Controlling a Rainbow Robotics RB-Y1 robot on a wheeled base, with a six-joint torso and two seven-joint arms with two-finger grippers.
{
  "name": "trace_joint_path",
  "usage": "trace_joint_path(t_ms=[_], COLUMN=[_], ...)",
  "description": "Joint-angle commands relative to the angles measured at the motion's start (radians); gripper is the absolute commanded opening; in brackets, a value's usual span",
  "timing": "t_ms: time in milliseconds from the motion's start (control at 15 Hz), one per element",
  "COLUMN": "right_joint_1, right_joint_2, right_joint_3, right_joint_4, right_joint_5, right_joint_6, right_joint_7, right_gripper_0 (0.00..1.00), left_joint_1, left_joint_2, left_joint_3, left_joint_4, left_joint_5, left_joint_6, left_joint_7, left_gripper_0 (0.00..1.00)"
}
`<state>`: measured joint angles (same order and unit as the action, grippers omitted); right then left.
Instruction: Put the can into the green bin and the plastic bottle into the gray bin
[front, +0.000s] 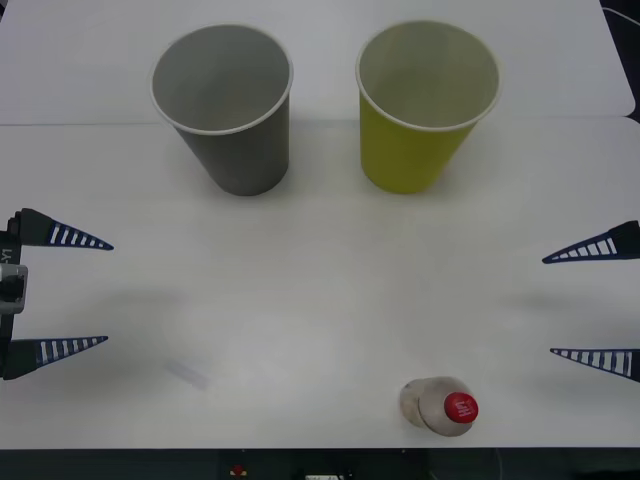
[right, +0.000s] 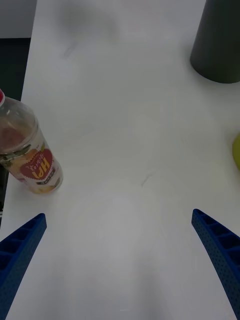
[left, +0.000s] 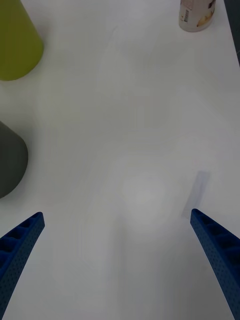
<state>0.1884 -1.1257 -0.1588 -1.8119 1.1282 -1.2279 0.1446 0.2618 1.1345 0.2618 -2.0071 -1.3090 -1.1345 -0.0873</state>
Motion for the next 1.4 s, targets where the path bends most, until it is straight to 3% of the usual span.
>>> trace_joint_path(t_ms=[67, 600, 1067, 1400], right_joint_1=[-0.058, -0.129, -0.205, -0.257], right_joint_2=[0.0, 0.011, 0.115, 0.211], right_joint_3=[0.116, 0.371, 0.456, 0.518], right_joint_4=[0.128, 0.362, 0.56, 0.683], right_joint_5=[-0.091, -0.315, -0.321, -0.321], right_joint_6=[-0.031, -0.064, -0.116, -0.182], right_joint_7=[0.144, 0.526, 0.751, 0.773], right_gripper_0=[1.0, 1.0, 1.0, 1.0], left_joint_1=[0.0, 0.0, 0.0, 0.0], left_joint_2=[0.0, 0.0, 0.0, 0.0], left_joint_3=[0.0, 0.0, 0.0, 0.0], left_joint_4=[0.0, 0.0, 0.0, 0.0], left_joint_5=[0.0, 0.0, 0.0, 0.0], left_joint_6=[0.0, 0.0, 0.0, 0.0], left_joint_7=[0.0, 0.0, 0.0, 0.0], left_gripper_0=[1.0, 1.0, 1.0, 1.0])
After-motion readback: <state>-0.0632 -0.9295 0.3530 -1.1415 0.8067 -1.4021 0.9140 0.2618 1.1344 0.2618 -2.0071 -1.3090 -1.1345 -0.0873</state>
